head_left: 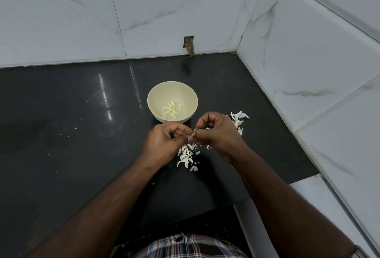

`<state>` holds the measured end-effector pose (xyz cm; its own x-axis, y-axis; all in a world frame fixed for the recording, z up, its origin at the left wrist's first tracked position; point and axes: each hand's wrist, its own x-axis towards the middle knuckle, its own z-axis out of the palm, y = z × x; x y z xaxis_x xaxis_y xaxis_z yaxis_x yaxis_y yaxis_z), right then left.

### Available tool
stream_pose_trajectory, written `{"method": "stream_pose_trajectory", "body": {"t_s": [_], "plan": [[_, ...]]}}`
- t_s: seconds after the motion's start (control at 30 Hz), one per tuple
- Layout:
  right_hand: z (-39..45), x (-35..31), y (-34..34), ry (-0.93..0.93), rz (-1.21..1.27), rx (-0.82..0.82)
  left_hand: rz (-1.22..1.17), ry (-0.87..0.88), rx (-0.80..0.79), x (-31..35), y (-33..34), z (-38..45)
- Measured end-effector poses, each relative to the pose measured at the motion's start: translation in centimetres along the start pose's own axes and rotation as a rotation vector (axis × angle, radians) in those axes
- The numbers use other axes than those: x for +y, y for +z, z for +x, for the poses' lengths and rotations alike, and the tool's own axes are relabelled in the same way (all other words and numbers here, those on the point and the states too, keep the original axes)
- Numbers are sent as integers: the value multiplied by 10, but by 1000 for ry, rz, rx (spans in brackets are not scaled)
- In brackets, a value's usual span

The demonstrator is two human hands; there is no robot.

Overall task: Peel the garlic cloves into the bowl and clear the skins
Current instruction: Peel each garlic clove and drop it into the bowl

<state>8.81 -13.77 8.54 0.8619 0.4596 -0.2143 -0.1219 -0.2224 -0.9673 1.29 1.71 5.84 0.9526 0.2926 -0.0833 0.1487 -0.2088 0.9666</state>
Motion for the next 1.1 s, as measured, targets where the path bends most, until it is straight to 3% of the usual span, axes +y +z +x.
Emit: {"method": "stream_pose_trajectory", "body": {"t_s": [0.27, 0.53, 0.73, 0.83, 0.93, 1.1], "plan": [[-2, -3, 5, 26, 68, -32, -3, 15, 56, 1, 5, -3], [2, -4, -7, 58, 89, -41, -237, -79, 30, 10, 9, -5], [0, 10, -23, -12, -165, 113, -445, -197, 18, 2, 5, -2], [-4, 7, -23, -104, -329, 48, -571, -258, -12, 3, 4, -2], [-12, 3, -10, -108, -269, -38, -649, -290, -34, 7, 4, -3], [-16, 7, 5, -194, -149, 71, -748, -307, -68, 14, 2, -7]]}}
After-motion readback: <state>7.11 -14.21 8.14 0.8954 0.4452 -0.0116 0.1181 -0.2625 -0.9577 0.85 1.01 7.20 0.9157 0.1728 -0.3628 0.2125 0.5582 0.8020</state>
